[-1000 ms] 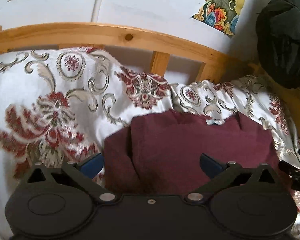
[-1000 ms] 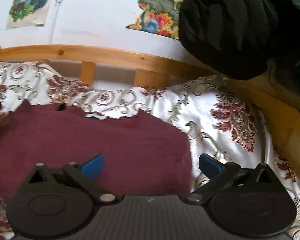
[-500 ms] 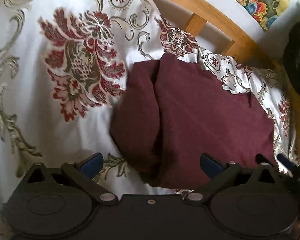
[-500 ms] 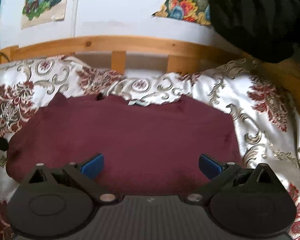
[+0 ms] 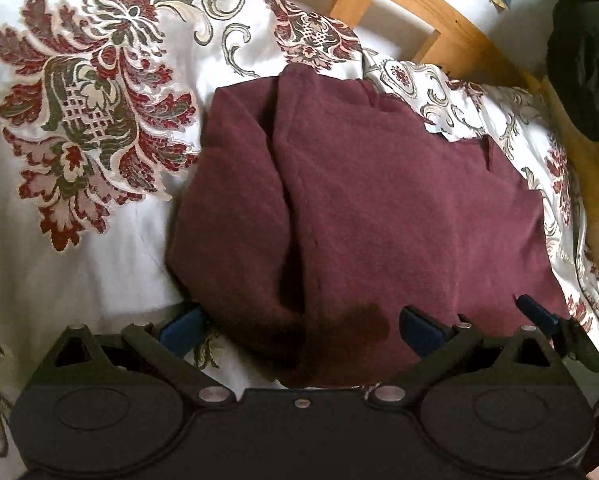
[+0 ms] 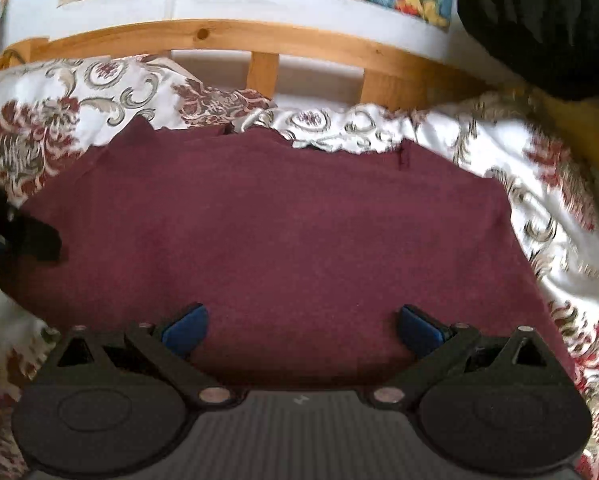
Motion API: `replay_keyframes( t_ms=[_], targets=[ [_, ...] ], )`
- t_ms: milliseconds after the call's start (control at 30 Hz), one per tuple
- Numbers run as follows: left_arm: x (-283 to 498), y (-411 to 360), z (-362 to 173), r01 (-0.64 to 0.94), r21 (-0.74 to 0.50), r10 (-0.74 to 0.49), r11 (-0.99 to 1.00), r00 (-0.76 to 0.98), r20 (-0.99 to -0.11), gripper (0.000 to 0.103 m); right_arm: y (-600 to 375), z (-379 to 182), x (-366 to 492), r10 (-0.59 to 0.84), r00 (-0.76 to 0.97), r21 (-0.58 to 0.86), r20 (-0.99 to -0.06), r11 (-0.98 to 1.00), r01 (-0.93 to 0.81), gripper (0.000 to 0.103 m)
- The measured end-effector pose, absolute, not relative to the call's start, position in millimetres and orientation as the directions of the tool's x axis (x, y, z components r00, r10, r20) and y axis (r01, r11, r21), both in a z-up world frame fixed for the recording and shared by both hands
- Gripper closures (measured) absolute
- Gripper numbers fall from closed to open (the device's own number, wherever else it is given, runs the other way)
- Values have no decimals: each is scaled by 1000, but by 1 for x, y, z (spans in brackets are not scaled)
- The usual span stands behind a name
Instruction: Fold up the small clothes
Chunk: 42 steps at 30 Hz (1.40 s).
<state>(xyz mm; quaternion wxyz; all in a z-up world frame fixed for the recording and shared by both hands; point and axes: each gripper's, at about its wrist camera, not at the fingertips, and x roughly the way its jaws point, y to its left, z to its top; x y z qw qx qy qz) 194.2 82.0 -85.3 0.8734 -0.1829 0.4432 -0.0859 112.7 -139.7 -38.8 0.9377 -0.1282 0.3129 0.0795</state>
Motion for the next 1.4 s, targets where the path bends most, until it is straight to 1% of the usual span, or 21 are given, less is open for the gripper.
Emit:
replay_keyframes(
  t_ms=[133, 233, 567, 833, 1200, 1267, 1333, 1400],
  targets=[
    [196, 82, -87, 1, -383, -310, 924, 589, -746, 1, -131, -43, 105, 46, 824, -257, -564, 939, -229, 0],
    [198, 82, -88, 1, -381, -309, 924, 587, -748, 1, -130, -45, 103, 44, 831, -267, -554, 937, -227, 0],
    [198, 81, -89, 14, -376, -313, 927, 582, -751, 1, -147, -45, 112, 106, 804, -150, -585, 960, -236, 1],
    [199, 90, -92, -24, -429, -335, 903, 585, -739, 1, -148, -45, 112, 107, 803, -144, -586, 961, -234, 1],
    [200, 86, -91, -11, -403, -321, 915, 585, -745, 1, -148, -45, 112, 107, 802, -144, -587, 962, -233, 1],
    [200, 85, -87, -8, -355, -277, 935, 610, -743, 1, -148, -45, 112, 107, 802, -143, -587, 962, -233, 1],
    [200, 80, -83, -4, -258, -192, 966, 655, -731, 1, -148, -45, 112, 107, 802, -143, -588, 962, -233, 1],
    [202, 76, -81, 8, -189, -143, 982, 689, -711, 1, -148, -45, 112, 107, 802, -143, -588, 962, -233, 1]
  ],
)
